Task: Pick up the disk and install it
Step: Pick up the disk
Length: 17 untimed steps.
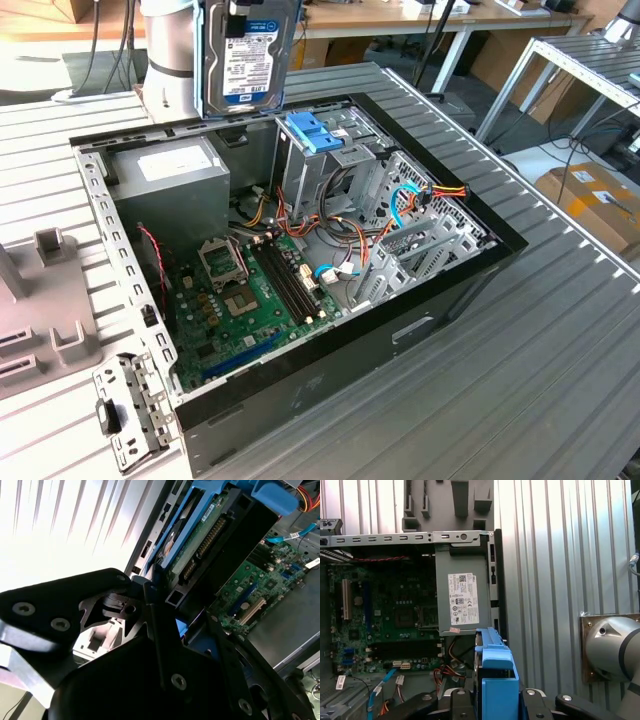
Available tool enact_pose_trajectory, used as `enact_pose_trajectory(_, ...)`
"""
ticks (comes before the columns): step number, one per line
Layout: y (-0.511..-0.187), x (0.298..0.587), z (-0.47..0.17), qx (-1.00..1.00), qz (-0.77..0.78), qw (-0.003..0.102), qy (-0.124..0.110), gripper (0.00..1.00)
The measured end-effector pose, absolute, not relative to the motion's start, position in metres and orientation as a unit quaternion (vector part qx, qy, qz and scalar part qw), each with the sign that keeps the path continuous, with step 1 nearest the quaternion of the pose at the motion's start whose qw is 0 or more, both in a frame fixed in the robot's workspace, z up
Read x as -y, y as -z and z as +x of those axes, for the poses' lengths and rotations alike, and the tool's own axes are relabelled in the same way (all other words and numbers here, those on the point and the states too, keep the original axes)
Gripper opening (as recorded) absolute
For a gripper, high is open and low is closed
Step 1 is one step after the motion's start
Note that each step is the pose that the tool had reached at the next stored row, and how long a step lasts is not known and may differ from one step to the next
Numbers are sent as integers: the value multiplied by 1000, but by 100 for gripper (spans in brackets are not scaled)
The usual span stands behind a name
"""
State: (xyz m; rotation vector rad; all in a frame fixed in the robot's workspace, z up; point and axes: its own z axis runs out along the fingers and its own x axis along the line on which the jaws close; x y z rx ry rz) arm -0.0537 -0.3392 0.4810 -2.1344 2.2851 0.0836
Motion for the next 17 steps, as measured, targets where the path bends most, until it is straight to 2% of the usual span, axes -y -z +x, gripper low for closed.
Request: enact_pose_trajectory(17, -481, 342, -54, -730, -682, 7, -27, 36)
